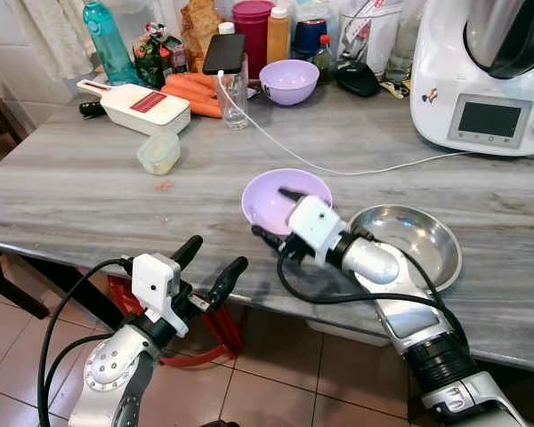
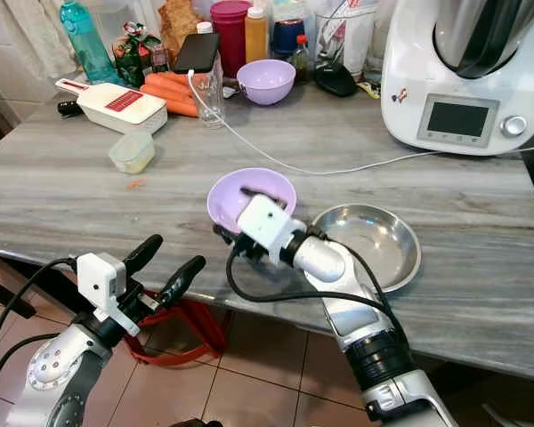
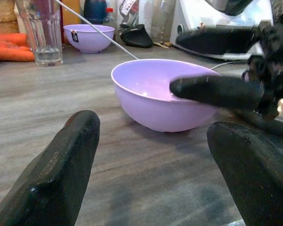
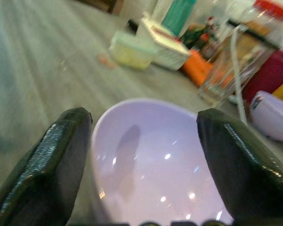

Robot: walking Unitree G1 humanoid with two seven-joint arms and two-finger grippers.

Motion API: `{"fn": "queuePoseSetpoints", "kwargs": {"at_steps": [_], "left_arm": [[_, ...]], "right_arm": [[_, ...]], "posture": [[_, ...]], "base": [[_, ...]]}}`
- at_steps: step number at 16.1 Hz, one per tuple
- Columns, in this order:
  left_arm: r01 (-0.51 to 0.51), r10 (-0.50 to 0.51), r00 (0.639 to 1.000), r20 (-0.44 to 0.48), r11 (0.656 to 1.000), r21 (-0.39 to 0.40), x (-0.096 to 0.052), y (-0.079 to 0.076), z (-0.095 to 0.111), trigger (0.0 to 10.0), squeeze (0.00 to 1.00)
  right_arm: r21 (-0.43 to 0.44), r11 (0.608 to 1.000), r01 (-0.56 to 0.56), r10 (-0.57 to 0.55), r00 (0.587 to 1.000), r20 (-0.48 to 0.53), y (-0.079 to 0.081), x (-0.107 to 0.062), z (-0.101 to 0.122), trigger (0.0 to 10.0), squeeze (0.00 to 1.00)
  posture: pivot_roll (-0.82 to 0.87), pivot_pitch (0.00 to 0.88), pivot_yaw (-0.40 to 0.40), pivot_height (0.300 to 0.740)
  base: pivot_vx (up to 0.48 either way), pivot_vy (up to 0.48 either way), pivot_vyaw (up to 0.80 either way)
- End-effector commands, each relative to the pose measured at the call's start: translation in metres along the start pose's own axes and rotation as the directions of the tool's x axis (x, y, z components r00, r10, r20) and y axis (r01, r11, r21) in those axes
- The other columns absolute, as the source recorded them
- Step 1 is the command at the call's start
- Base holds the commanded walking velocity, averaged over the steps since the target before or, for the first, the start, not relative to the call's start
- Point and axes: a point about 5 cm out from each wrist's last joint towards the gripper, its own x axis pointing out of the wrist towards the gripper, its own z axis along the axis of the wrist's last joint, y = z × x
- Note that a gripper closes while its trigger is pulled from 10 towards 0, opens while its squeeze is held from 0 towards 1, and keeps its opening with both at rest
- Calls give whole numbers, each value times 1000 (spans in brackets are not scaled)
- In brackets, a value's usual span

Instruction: Setting the table

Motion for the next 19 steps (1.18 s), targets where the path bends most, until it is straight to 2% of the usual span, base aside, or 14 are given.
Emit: {"fn": "queuePoseSetpoints", "kwargs": {"at_steps": [1,4,5,6,8,10,12,13,14,17,19], "left_arm": [[-10,11,1000,-8,1000,4,0,2,0,10000,0],[-13,13,1000,-3,1000,6,0,3,2,10000,0],[-18,18,1000,2,1000,5,0,3,2,10000,0],[-19,19,1000,3,1000,4,0,3,2,10000,0],[-17,17,1000,9,1000,-5,0,1,3,10000,0],[3,-3,1000,4,1000,-25,0,-1,1,10000,0],[4,-4,1000,-1,1000,-25,0,-1,0,10000,0],[2,-2,1000,-2,1000,-24,1,0,0,10000,0],[-5,5,1000,-2,1000,-19,1,0,0,10000,0],[10,-10,1000,1,999,-37,3,-2,-1,10000,0],[39,-38,999,6,998,-57,2,-4,-1,10000,0]], "right_arm": [[5,999,49,-49,998,25,-4,-1,7,10000,1000],[-20,968,249,-248,968,45,-21,-13,16,10000,1000],[-28,932,361,-360,933,24,-29,-25,14,10000,1000],[-26,920,391,-391,920,15,-31,-29,13,10000,1000],[-39,862,505,-506,862,-21,-34,-51,8,10000,1000],[-47,807,589,-590,799,-118,-34,-72,-5,10000,1000],[-23,766,642,-629,742,-231,-33,-84,-14,10000,1000],[-49,766,641,-631,734,-252,-34,-86,-14,10000,1000],[-37,757,653,-635,721,-278,-32,-88,-15,10000,1000],[58,739,671,-598,694,-401,-27,-95,-31,10000,1000],[65,731,679,-598,683,-420,-30,-97,-34,10000,1000]], "posture": [[-73,107,83,740],[-74,107,80,740],[-75,107,78,740],[-75,107,78,740],[-87,107,79,740],[-87,107,79,740],[-95,108,83,740],[-95,108,83,740],[-99,108,85,740],[-102,103,82,740],[-99,99,80,740]], "base": [[0,0,0],[0,0,0],[0,0,0],[0,0,0],[0,0,0],[0,0,0],[0,0,0],[0,0,0],[0,0,0],[0,0,0],[0,0,0]]}}
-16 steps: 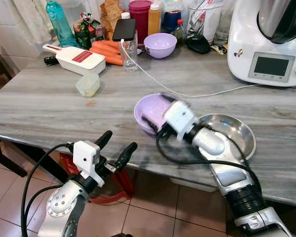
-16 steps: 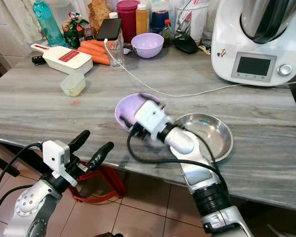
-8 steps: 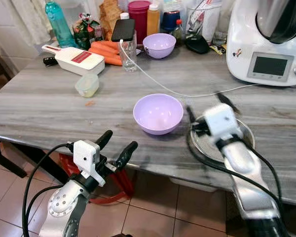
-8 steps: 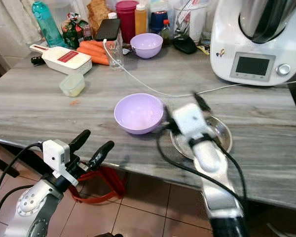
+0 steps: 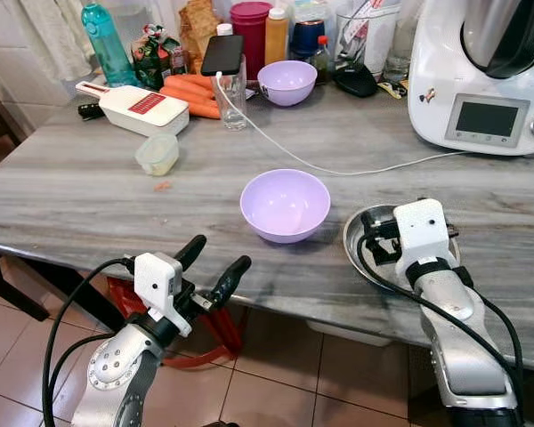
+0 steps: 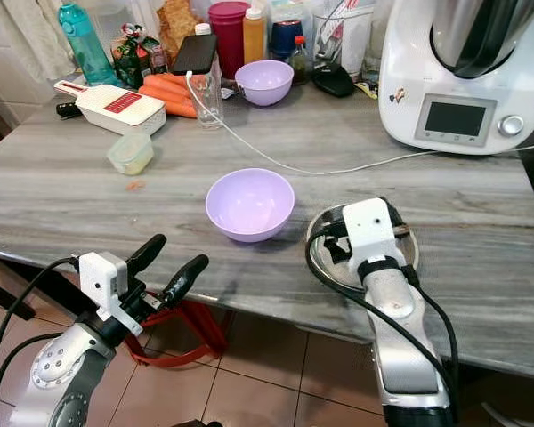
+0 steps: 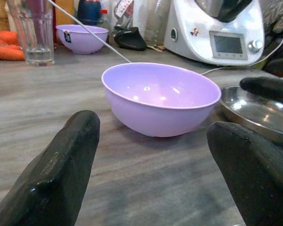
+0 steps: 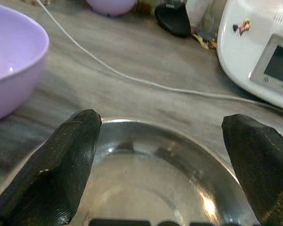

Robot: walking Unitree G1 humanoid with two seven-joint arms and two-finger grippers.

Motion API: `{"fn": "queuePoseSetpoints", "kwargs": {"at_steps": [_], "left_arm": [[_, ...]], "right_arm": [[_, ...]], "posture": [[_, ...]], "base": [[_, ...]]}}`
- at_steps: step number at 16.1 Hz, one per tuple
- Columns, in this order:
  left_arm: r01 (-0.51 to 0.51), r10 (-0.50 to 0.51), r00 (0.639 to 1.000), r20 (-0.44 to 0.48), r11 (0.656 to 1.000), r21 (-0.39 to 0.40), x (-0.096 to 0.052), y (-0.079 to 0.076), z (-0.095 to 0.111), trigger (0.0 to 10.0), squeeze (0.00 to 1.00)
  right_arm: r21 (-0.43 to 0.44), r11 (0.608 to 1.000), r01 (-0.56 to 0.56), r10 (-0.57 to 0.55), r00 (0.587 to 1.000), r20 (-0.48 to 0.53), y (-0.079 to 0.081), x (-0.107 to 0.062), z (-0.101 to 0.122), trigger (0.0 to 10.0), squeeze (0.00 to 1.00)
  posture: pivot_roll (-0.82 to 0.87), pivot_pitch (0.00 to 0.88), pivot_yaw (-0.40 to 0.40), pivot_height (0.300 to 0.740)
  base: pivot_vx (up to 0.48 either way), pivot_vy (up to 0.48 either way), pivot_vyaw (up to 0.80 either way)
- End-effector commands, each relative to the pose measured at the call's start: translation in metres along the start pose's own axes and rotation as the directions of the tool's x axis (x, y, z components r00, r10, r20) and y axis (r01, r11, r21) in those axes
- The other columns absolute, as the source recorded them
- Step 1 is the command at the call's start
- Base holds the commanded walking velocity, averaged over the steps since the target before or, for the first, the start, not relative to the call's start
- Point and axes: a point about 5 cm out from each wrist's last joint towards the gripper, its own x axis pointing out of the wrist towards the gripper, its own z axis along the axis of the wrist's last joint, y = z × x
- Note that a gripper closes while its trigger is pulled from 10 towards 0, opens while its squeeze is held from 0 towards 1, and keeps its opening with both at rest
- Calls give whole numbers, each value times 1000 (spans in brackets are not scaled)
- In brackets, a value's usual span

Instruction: Setting the table

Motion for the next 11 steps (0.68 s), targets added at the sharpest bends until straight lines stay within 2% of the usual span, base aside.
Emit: {"fn": "queuePoseSetpoints", "kwargs": {"at_steps": [1,3,5,6,8,11], "left_arm": [[57,-57,998,-16,998,-21,-2,-2,0,10000,0],[86,-87,996,-28,996,-29,-3,-2,-1,10000,0],[128,-131,990,-46,990,-52,-5,-4,-3,10000,0],[133,-135,990,-48,990,-52,-5,-4,-3,10000,0],[136,-138,989,-53,990,-48,-6,-2,-4,10000,0],[128,-131,990,-56,991,-46,-7,-1,-5,10000,0]], "right_arm": [[36,999,-1,3,998,-55,-2,1,-7,10000,1000],[59,998,-7,12,996,-88,-2,1,-11,10000,1000],[129,991,-22,40,990,-134,0,1,-16,10000,1000],[130,991,-26,44,990,-136,0,2,-16,10000,1000],[214,975,-61,100,979,-176,8,2,-19,10000,1000],[219,973,-80,121,976,-181,12,2,-20,10000,1000]], "posture": [[-95,96,77,740],[-93,93,76,740],[-91,89,76,740],[-91,89,76,740],[-91,85,78,740],[-89,82,80,740]], "base": [[0,0,0],[0,0,0],[0,0,0],[0,0,0],[0,0,0],[0,0,0]]}}
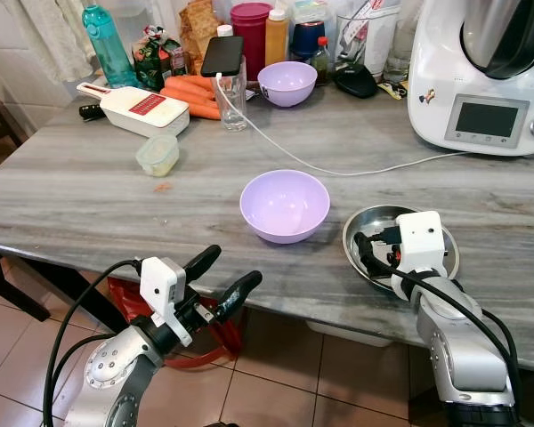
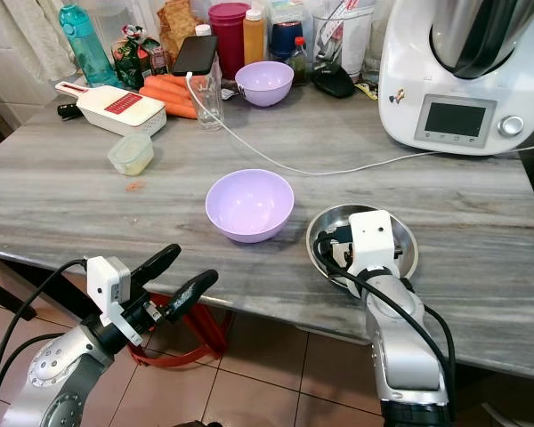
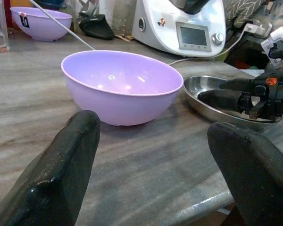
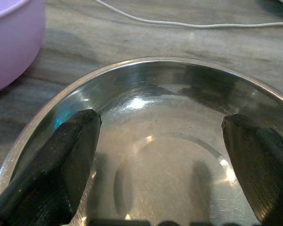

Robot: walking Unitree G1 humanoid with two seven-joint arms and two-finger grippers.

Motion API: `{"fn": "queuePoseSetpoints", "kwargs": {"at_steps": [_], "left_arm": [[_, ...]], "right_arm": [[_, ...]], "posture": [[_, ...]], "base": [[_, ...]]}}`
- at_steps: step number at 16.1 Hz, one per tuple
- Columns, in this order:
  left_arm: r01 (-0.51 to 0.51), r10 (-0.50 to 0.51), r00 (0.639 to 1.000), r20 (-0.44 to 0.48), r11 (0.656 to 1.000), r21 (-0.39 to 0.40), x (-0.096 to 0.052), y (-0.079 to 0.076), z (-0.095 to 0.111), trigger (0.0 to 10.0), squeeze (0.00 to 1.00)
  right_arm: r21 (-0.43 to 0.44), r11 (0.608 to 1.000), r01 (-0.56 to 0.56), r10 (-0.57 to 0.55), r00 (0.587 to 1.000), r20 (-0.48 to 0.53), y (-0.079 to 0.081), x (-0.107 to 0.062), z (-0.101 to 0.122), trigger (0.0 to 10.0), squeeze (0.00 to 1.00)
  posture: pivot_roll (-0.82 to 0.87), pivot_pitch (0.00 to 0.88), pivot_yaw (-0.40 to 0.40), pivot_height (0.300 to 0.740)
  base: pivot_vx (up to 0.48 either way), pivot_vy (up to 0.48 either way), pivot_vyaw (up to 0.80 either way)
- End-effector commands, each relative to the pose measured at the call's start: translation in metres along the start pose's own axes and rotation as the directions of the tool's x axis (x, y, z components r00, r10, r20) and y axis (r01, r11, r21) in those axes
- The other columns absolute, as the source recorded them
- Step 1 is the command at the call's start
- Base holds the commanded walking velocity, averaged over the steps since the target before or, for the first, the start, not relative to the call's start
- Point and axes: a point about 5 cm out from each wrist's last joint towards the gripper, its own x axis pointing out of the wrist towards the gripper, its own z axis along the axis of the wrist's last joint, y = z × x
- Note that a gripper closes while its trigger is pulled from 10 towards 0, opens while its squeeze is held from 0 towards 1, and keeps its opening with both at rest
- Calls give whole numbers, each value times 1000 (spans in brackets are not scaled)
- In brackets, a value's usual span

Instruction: Setting the table

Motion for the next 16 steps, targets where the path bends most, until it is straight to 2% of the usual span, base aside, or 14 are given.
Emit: {"fn": "queuePoseSetpoints", "kwargs": {"at_steps": [1,4,16], "left_arm": [[-2,2,1000,-19,1000,4,-5,3,-3,10000,0],[-10,10,1000,-20,1000,0,-6,2,-4,10000,0],[-16,16,1000,-20,1000,4,-4,1,-3,10000,0]], "right_arm": [[24,999,-38,39,999,-20,7,2,-1,10000,1000],[57,997,-58,59,998,-27,13,4,1,10000,1000],[90,979,-182,186,982,-34,40,7,3,10000,1000]], "posture": [[-87,84,78,740],[-84,91,78,740],[-79,95,75,740]], "base": [[0,0,0],[0,0,0],[0,0,0]]}}
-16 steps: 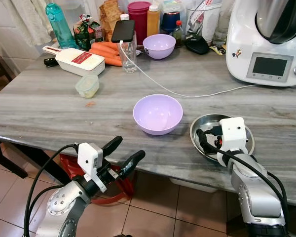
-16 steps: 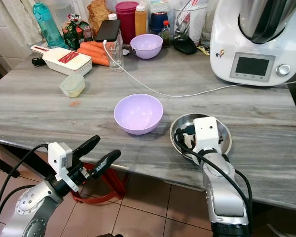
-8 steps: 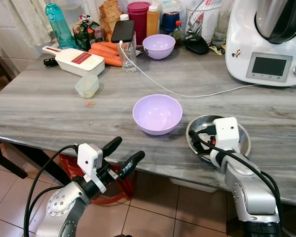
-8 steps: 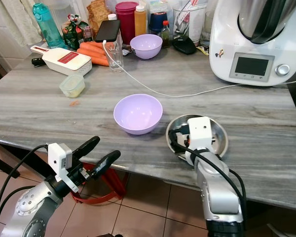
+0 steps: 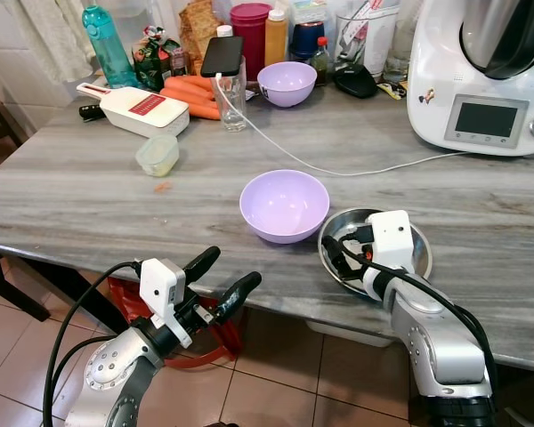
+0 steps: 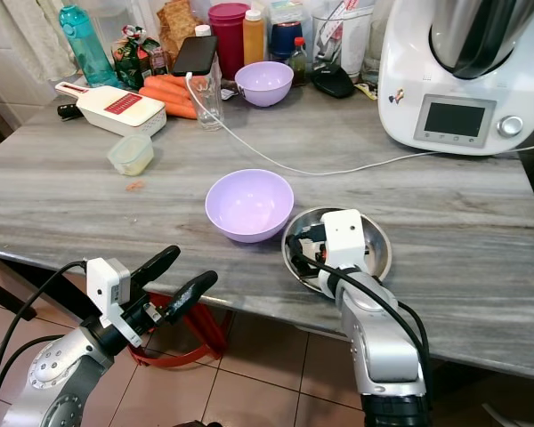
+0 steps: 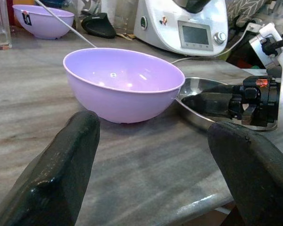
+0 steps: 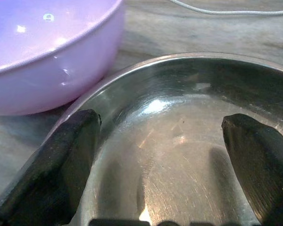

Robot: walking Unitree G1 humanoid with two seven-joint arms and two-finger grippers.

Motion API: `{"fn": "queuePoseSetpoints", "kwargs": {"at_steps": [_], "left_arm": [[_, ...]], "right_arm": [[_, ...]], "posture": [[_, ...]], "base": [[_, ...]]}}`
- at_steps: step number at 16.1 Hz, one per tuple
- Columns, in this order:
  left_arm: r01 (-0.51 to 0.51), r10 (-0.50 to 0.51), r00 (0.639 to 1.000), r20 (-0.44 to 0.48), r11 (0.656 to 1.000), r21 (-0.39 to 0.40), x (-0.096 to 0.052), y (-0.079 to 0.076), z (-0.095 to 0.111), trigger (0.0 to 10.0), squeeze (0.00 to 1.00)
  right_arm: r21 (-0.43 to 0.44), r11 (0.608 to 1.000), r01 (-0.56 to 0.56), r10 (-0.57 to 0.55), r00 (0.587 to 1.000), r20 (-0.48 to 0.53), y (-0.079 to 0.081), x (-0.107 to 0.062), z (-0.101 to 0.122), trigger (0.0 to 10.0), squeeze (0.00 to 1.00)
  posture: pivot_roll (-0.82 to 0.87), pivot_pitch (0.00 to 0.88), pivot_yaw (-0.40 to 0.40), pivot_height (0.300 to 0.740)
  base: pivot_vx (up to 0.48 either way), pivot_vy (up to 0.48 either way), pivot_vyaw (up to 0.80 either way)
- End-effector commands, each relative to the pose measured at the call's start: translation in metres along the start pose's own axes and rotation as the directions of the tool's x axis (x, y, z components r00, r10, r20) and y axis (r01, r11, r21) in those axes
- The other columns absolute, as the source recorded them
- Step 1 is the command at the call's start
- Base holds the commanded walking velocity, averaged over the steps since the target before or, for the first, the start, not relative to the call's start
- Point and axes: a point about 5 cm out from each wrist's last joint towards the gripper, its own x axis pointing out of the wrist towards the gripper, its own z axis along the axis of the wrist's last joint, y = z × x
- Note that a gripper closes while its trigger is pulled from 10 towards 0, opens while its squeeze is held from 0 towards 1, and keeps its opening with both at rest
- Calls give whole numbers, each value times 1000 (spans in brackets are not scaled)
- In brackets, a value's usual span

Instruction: Setting the table

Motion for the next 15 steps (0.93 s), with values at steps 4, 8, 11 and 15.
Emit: {"fn": "queuePoseSetpoints", "kwargs": {"at_steps": [4,8,11,15], "left_arm": [[-14,14,1000,-14,1000,9,-2,0,-2,10000,0],[-14,14,1000,-8,1000,7,-3,1,-1,10000,0],[-46,45,999,10,999,22,-4,5,2,10000,0],[-255,249,965,82,965,65,-11,25,13,10000,0]], "right_arm": [[22,1000,-3,3,1000,27,-4,-4,1,10000,1000],[82,996,26,-41,982,187,-22,-24,14,10000,0],[106,990,92,-118,955,274,-35,-38,19,10000,0],[87,975,207,-224,913,342,-41,-50,21,10000,0]], "posture": [[-81,98,73,740],[-90,96,77,740],[-91,98,83,740],[-88,94,87,740]], "base": [[0,0,0],[0,0,0],[0,0,0],[0,0,0]]}}
